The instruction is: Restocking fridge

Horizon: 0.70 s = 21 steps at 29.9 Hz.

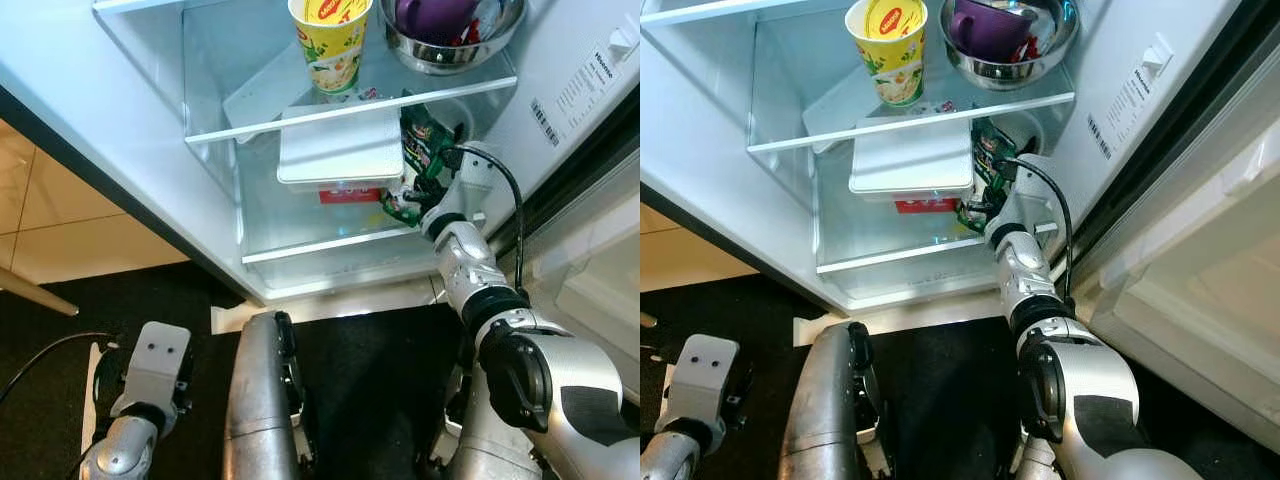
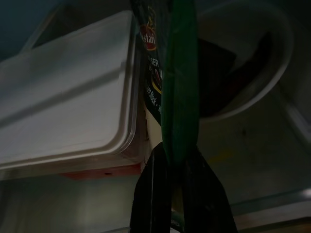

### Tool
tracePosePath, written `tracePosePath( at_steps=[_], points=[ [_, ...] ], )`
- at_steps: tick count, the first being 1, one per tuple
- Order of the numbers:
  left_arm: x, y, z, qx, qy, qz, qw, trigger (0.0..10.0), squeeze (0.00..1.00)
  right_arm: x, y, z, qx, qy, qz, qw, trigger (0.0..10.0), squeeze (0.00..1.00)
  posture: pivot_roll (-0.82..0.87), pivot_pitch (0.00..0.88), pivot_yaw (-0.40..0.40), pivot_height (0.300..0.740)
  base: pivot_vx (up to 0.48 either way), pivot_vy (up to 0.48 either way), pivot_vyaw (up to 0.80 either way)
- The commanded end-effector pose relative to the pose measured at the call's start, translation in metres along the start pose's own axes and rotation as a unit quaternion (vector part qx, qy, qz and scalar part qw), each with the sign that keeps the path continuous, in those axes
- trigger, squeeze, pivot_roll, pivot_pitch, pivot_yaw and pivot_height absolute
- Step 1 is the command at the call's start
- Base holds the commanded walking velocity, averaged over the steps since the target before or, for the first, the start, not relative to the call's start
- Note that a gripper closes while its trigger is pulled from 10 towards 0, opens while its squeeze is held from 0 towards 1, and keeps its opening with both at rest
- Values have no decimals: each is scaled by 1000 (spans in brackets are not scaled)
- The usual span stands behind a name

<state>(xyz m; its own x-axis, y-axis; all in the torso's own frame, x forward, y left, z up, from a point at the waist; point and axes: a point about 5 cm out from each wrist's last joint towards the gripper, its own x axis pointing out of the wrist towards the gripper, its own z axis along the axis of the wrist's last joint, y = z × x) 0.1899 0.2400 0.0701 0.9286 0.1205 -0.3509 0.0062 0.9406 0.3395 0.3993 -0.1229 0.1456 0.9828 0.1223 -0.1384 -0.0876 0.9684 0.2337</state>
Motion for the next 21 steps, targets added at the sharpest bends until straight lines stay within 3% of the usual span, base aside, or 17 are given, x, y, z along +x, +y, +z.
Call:
tracePosePath(
  at_steps=[1,3,4,6,7,10,11,15,21],
  points=[
    [-2,-5,-15,-3,32,-1,999,10000,0,-2,0,-7,-29,9,-6,1000,0,0,337,411,48,428,0,0,0],
    [1,-7,-14,-5,30,-1,1000,10000,0,-1,-4,-4,-48,2,-21,999,0,0,328,402,44,428,0,0,0],
    [3,-8,-14,-7,28,-1,1000,10000,0,-1,-7,3,-49,-11,-31,998,4471,0,317,396,41,428,0,0,0],
    [5,-8,-14,-8,28,-1,1000,10000,0,0,-10,7,-48,-21,-38,998,4471,0,313,394,40,428,0,0,0],
    [7,-9,-14,-9,27,-1,1000,10000,0,0,-12,13,-49,-34,-41,997,10000,0,297,386,36,428,0,0,0],
    [11,-12,-13,-12,26,-4,1000,10000,0,1,-13,26,-41,-63,-38,996,10000,0,276,374,34,428,0,0,0],
    [16,-17,-12,-15,22,-10,1000,10000,0,2,-15,45,-23,-97,-28,995,10000,0,251,357,29,428,0,0,0],
    [21,-21,-10,-17,17,-14,1000,10000,0,3,-17,60,4,-116,-21,993,10000,0,251,350,27,428,0,0,0],
    [20,-15,-8,-15,12,-4,1000,10000,0,6,-7,58,4,-102,-26,994,10000,0,306,362,25,428,0,0,0]
  ],
)
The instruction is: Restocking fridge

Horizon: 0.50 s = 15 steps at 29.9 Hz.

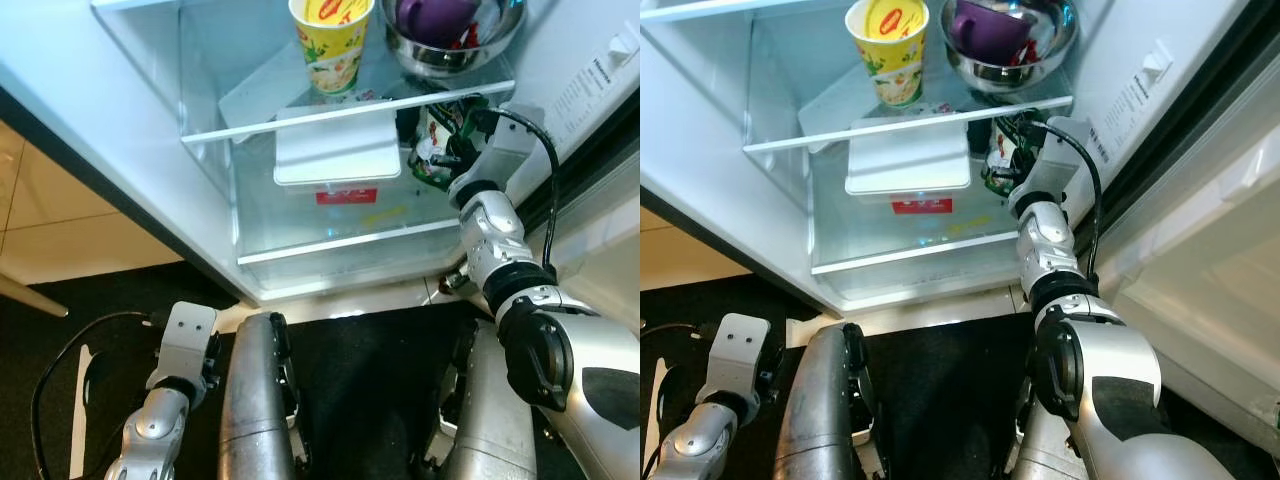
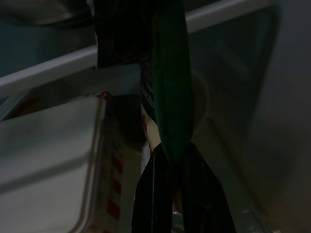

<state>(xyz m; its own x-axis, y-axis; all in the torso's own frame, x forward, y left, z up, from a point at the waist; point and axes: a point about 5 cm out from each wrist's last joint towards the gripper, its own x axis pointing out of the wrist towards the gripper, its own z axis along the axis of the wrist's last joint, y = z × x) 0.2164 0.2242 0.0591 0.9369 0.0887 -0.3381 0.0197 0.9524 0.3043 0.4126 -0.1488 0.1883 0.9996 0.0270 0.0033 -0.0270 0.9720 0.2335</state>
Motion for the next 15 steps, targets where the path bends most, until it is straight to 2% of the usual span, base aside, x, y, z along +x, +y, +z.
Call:
tracePosePath(
  at_steps=[1,3,4,6,7,11,15],
  points=[
    [-7,4,-13,0,24,9,1000,10000,0,2,9,9,3,-22,4,1000,10000,0,306,362,25,428,0,0,0],
    [-14,11,-17,7,28,19,999,10000,0,3,22,6,11,-14,13,1000,10000,0,330,367,25,428,0,0,0],
    [-14,11,-17,7,28,19,999,10000,0,3,22,6,11,-14,13,1000,10000,0,330,367,25,428,0,0,0],
    [-21,16,-20,12,32,24,999,10000,0,4,32,7,34,-14,23,999,10000,0,370,370,27,428,0,0,0],
    [-21,16,-20,12,32,24,999,10000,0,4,32,7,34,-14,23,999,10000,0,370,370,27,428,0,0,0],
    [-32,28,-20,19,34,44,998,10000,0,7,54,14,31,-14,51,998,10000,0,428,381,25,428,0,0,0],
    [-38,33,-21,20,37,55,998,10000,0,7,61,15,25,-9,63,998,10000,0,455,390,16,428,0,0,0]
  ],
)
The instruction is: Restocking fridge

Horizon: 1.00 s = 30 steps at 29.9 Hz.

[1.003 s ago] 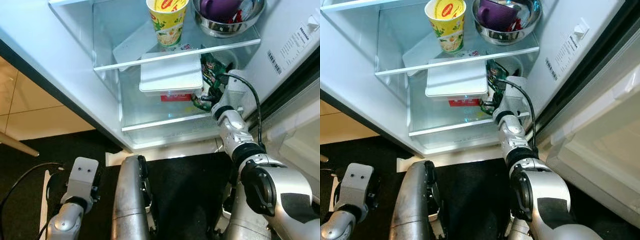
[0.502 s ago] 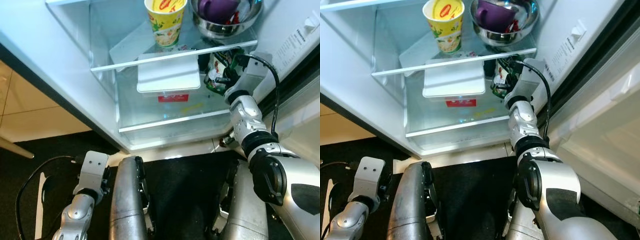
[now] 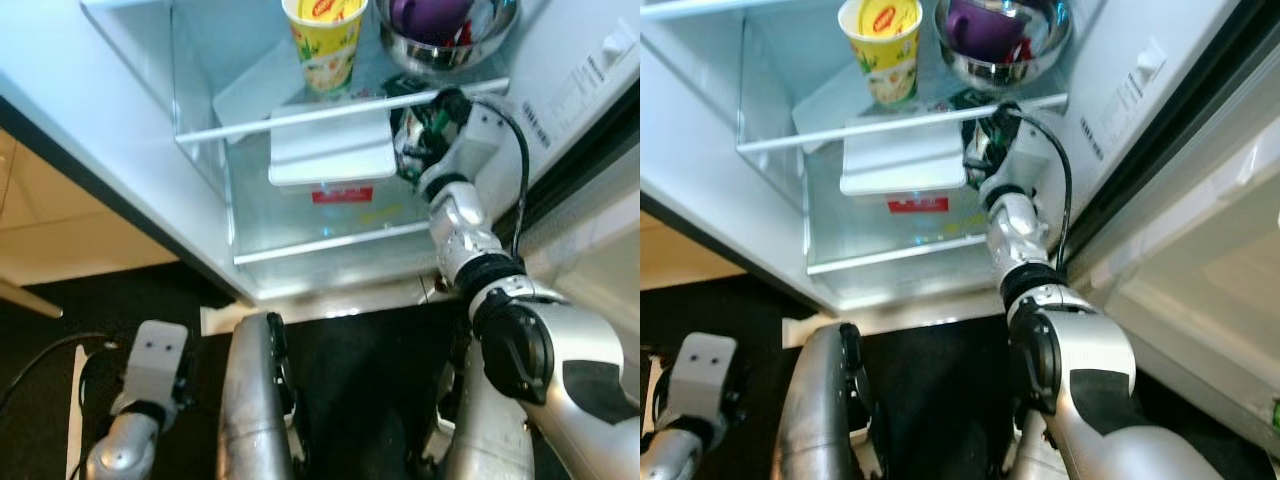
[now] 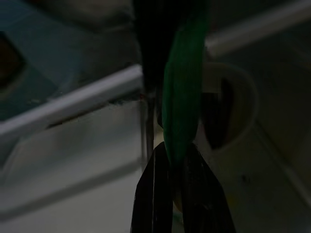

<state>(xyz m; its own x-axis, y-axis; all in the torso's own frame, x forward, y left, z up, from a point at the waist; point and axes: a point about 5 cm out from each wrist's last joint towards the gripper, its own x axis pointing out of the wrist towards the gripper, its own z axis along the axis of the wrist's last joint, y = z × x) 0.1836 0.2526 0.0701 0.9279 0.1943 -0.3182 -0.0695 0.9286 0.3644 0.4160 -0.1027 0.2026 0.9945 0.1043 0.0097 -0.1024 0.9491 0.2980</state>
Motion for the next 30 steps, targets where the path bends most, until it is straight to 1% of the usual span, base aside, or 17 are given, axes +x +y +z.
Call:
tracePosePath(
  at_steps=[1,4,5,6,7,9,10,11,12,13,18,19,20,25,27,30],
  points=[
    [-13,7,-13,7,30,10,999,10000,0,4,19,11,-20,-11,36,999,10000,0,490,398,4,428,0,0,0],
    [-20,10,-14,6,33,19,999,10000,0,4,21,10,-39,-7,41,998,10000,0,521,406,0,428,0,0,0],
    [-20,10,-14,6,33,19,999,10000,0,4,21,10,-39,-7,41,998,10000,0,521,406,0,428,0,0,0],
    [-26,13,-15,7,36,25,999,10000,0,4,22,10,-58,-2,40,998,10000,0,537,414,1,428,0,0,0],
    [-26,13,-15,7,36,25,999,10000,0,4,22,10,-58,-2,40,998,10000,0,537,414,1,428,0,0,0],
    [-33,18,-16,8,41,32,999,10000,0,3,20,7,-101,5,27,995,10000,0,547,421,3,428,0,0,0],
    [-35,19,-16,9,42,32,999,10000,0,3,20,6,-109,7,24,994,10000,875,549,421,3,428,0,0,0],
    [-35,19,-16,9,43,33,999,10000,0,3,19,5,-118,8,21,993,10000,875,549,421,3,428,0,0,0],
    [-35,19,-16,9,43,33,999,10000,0,3,19,5,-118,8,21,993,10000,875,549,421,3,428,0,0,0],
    [-35,19,-16,9,43,33,999,10000,0,3,19,4,-124,9,22,992,10000,1000,550,422,4,428,0,0,0],
    [-31,17,-13,8,40,29,999,10000,0,3,20,5,-130,7,32,991,10000,1000,532,418,4,428,0,0,0],
    [-29,16,-12,6,39,28,999,10000,0,3,21,6,-137,6,36,990,10000,761,522,415,3,428,0,0,0],
    [-27,14,-11,3,37,26,999,10000,0,3,21,7,-144,5,44,989,10000,0,519,414,2,428,0,0,0],
    [-21,7,-10,-3,34,20,999,10000,0,4,15,11,-156,0,31,987,10000,0,480,400,-8,428,0,0,0],
    [-13,0,-8,-11,30,12,999,10000,0,3,2,12,-182,3,5,983,10000,0,438,383,-16,428,0,0,0],
    [-2,-10,-6,-20,24,3,999,10000,0,1,-15,10,-201,10,-23,979,10000,0,398,365,-19,428,0,0,0]
  ],
)
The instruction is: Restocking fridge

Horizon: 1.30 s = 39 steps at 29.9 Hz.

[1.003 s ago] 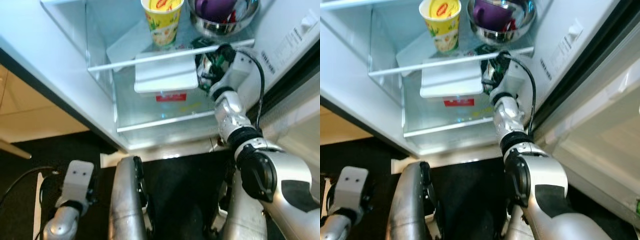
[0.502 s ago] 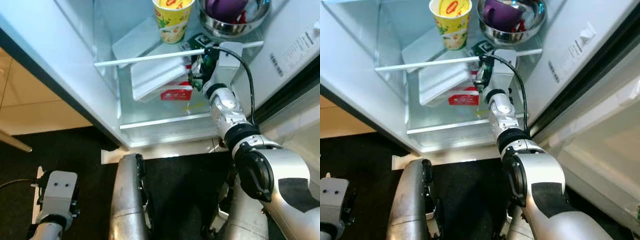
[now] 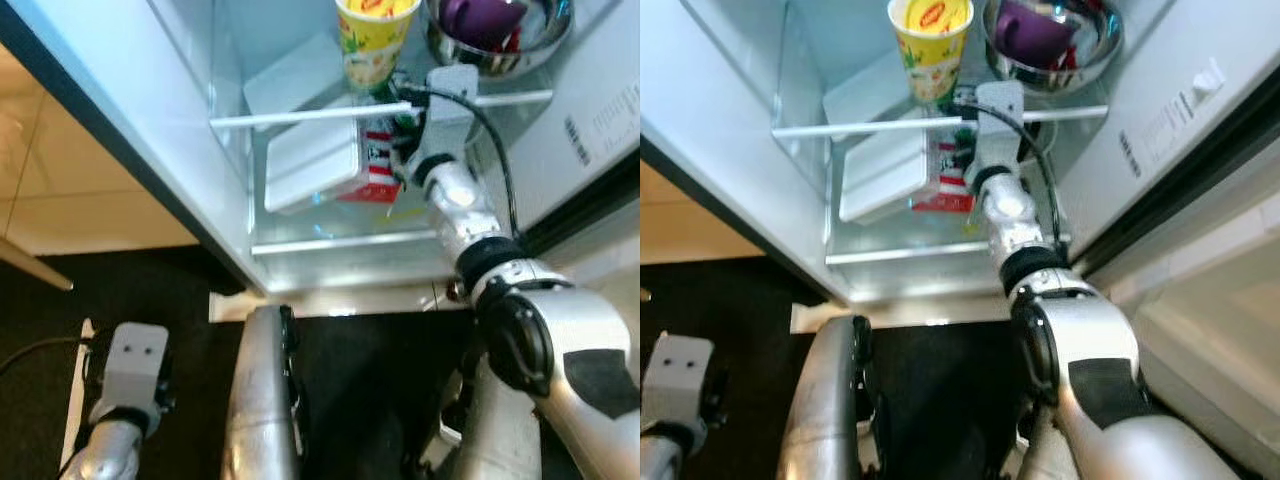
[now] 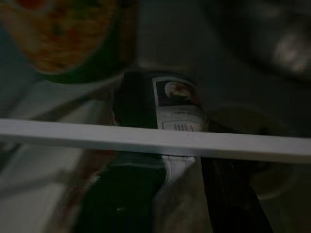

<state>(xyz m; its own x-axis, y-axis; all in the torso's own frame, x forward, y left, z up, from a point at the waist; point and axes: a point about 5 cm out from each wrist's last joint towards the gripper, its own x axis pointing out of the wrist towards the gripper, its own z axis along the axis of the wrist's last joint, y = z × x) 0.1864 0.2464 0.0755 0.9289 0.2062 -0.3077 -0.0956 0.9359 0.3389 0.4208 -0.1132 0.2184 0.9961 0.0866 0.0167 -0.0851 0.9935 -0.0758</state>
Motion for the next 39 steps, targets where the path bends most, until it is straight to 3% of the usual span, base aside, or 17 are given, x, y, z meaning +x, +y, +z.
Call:
tracePosePath(
  at_steps=[1,4,16,22,25,27,29,34,35,39],
  points=[
    [-2,-6,-13,-3,27,-4,1000,10000,0,-3,-6,-11,-14,17,-12,1000,10000,0,398,365,-19,428,0,0,0],
    [10,-17,-10,-13,20,-16,1000,10000,0,-6,-25,-21,-1,29,-40,999,10000,0,346,335,-25,428,0,0,0],
    [46,-46,0,-35,0,-41,999,10000,0,-14,-70,-29,17,30,-92,995,10000,0,227,231,-39,428,0,0,0],
    [49,-48,1,-39,-3,-40,998,10000,0,-14,-70,-28,52,26,-86,995,10000,0,224,220,-44,428,0,0,0],
    [50,-47,-2,-40,-4,-36,999,10000,0,-15,-68,-33,97,30,-79,992,10000,0,224,220,-42,428,0,0,0],
    [50,-47,-5,-38,-3,-35,999,10000,0,-19,-61,-48,128,45,-68,988,10000,0,212,219,-40,428,0,0,0],
    [51,-47,-5,-38,-3,-34,999,10000,0,-20,-60,-52,130,50,-67,988,10000,0,210,219,-39,428,0,0,0],
    [54,-52,-8,-35,-2,-40,999,10000,0,-38,-45,-97,131,96,-51,985,10000,0,176,204,-36,428,0,0,0],
    [54,-52,-8,-35,-2,-40,999,10000,0,-38,-45,-97,131,96,-51,985,10000,0,176,204,-36,428,0,0,0],
    [57,-57,-9,-24,-4,-51,998,10000,0,-61,-34,-133,114,113,-17,987,10000,0,136,187,-33,428,0,0,0]
  ],
)
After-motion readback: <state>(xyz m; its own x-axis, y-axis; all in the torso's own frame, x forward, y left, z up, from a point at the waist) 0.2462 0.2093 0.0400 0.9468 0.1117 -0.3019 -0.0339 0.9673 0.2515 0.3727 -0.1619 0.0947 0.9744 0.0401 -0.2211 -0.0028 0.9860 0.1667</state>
